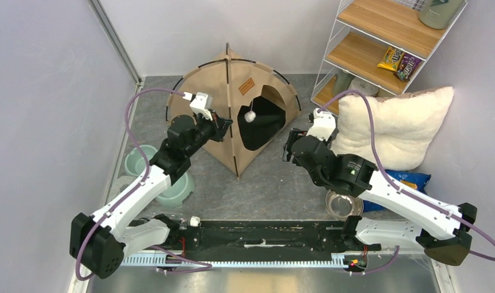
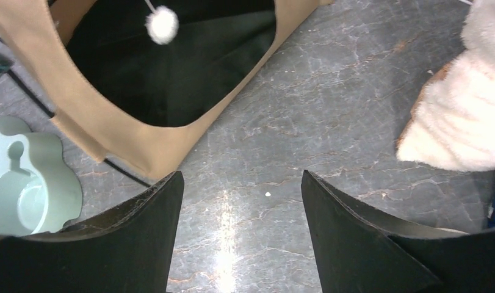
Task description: Set up the pet tent
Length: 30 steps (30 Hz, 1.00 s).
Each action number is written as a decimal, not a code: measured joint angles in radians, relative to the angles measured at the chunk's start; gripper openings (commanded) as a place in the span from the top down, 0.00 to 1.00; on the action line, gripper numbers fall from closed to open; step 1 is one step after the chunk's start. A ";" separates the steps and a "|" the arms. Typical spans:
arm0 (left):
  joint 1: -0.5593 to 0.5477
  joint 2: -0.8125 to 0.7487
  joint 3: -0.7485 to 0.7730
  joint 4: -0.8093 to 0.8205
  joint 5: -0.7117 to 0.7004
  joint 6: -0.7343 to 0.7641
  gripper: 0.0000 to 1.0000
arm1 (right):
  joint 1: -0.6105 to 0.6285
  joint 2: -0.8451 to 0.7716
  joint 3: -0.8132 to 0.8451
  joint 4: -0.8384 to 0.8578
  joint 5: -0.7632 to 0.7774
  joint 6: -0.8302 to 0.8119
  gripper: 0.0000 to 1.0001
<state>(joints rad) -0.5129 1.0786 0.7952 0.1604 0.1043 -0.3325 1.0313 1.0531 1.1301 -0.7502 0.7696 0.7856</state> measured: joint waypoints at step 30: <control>0.246 -0.020 0.147 -0.308 0.000 0.498 0.54 | -0.475 0.097 0.101 -0.157 0.032 -0.124 0.03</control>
<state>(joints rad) -0.2665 1.0584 0.9424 -0.1478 0.1040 0.1654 0.5560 1.1500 1.2316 -0.9070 0.8013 0.6613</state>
